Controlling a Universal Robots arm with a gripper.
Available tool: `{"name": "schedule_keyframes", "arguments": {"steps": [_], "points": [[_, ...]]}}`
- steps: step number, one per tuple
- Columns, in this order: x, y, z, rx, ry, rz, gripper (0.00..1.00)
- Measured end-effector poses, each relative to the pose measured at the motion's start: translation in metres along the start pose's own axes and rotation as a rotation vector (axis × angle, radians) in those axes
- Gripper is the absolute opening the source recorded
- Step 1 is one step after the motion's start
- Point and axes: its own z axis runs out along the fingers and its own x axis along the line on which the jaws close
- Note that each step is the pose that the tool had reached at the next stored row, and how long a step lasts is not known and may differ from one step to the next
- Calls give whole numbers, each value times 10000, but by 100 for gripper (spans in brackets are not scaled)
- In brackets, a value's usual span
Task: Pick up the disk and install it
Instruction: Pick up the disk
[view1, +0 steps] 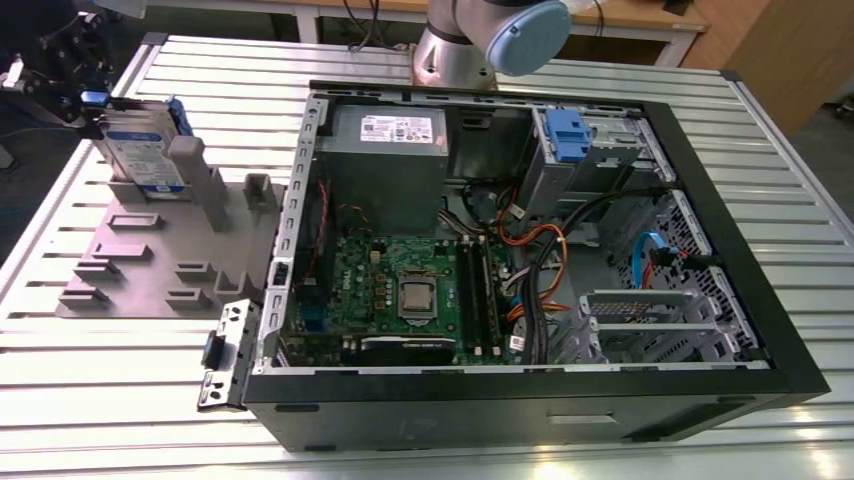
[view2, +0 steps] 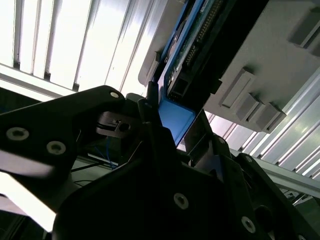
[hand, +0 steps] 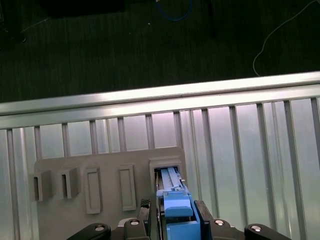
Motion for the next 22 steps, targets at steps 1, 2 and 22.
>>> {"name": "schedule_keyframes", "arguments": {"steps": [1,2,22], "points": [[0,0,0,0,0,1,46],[0,0,1,1,-1,0,46],[-26,-1,4,2,1,51,46]]}}
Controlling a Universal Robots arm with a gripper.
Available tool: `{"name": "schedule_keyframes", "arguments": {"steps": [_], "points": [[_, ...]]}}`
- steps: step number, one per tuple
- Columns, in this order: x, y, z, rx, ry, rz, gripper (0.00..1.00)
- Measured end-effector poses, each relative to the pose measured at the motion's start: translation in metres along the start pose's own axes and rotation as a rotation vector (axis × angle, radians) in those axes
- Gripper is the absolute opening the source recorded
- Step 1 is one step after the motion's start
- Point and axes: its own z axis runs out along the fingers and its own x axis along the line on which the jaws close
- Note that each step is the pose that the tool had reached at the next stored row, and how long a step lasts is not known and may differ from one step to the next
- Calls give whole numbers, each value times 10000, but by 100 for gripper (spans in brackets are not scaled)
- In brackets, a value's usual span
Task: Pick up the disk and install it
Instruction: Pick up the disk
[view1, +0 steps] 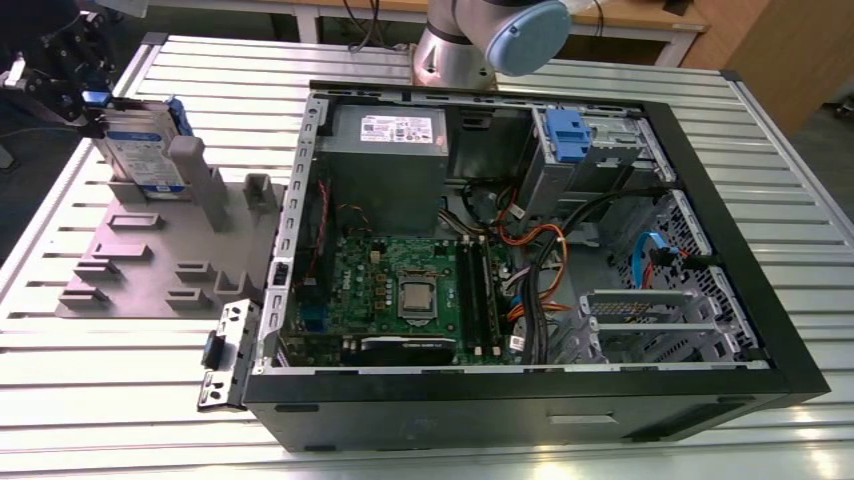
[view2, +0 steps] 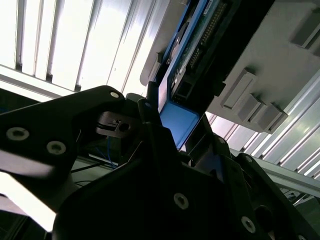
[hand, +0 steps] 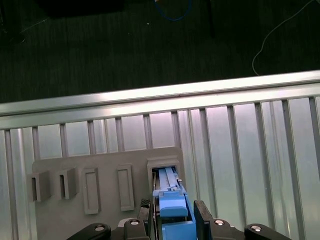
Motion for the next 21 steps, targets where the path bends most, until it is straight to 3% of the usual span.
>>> {"name": "schedule_keyframes", "arguments": {"steps": [9,10,21], "points": [[0,0,0,-1,1,6,45],[0,0,0,-1,1,6,38],[0,0,0,0,0,13,37]]}}
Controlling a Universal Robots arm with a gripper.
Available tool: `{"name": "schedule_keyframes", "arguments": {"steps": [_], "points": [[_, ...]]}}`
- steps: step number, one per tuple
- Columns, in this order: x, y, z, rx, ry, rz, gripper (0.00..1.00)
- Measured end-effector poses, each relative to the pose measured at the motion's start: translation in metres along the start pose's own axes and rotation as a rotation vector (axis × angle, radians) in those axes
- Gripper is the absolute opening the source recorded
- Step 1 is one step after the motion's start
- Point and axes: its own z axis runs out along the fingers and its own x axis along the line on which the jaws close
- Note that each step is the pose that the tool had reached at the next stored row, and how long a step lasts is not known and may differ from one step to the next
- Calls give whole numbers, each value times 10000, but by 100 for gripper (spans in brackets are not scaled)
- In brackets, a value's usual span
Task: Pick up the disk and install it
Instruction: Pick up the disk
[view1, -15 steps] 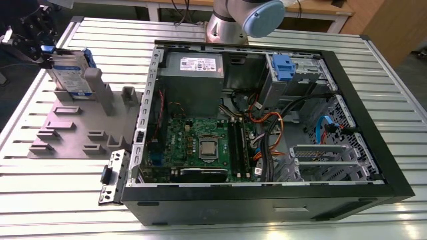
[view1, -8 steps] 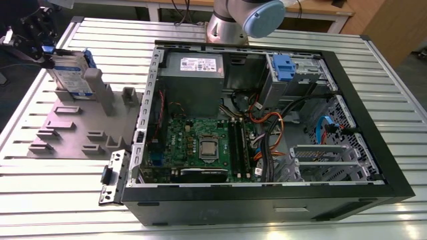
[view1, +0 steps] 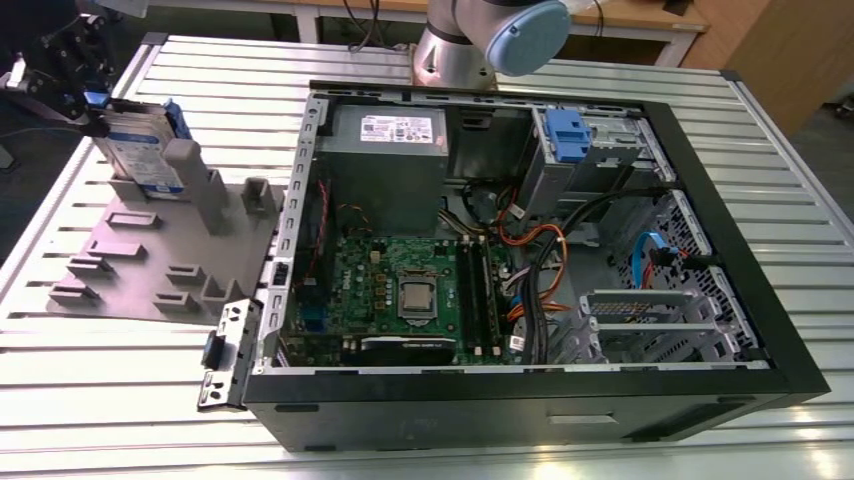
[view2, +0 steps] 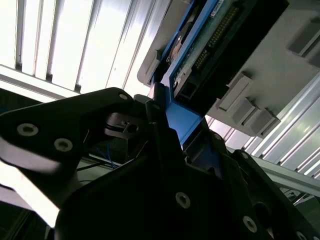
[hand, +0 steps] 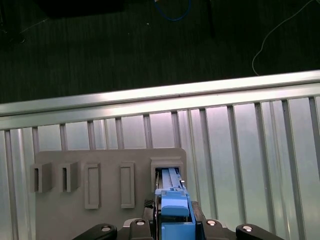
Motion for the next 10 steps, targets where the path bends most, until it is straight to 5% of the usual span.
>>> {"name": "schedule_keyframes", "arguments": {"steps": [10], "points": [[0,0,0,1,0,-13,37]]}}
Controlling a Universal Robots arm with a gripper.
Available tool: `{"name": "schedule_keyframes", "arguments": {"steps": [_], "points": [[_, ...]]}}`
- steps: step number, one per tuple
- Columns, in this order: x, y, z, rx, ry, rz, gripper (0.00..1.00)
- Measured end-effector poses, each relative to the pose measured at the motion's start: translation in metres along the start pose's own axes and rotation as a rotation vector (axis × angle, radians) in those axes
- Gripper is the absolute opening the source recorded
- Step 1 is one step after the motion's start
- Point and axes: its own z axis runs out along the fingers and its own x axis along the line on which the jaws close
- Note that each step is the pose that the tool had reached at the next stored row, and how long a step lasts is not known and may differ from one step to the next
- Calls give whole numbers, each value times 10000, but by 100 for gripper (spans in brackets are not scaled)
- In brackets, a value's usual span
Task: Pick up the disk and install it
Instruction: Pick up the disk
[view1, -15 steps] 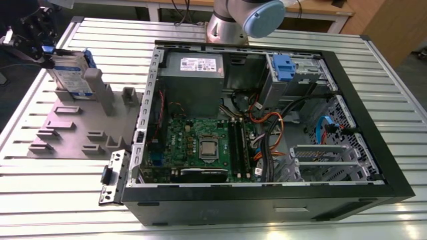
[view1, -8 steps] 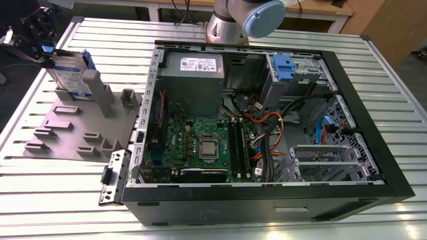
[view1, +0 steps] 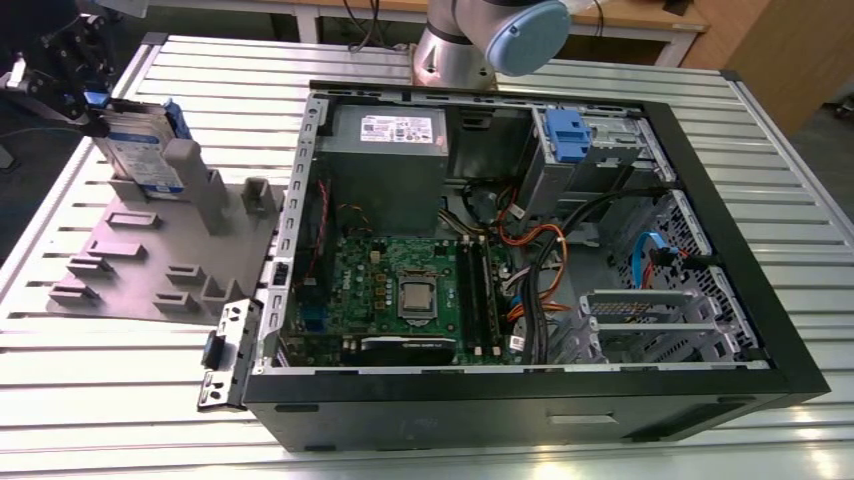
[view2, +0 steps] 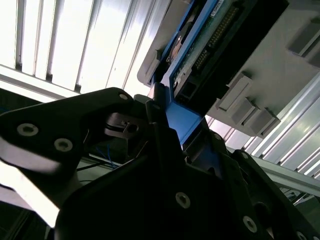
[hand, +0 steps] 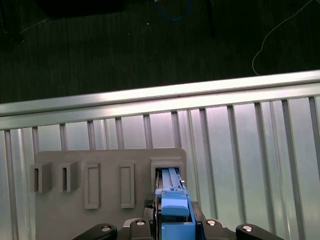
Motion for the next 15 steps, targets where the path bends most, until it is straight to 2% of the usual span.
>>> {"name": "schedule_keyframes", "arguments": {"steps": [4,10,12,15], "points": [[0,0,1,-8,10,-595,37],[0,0,0,-12,14,-759,37],[0,0,1,-15,19,-1056,37],[0,2,0,-17,21,-1101,37]]}}
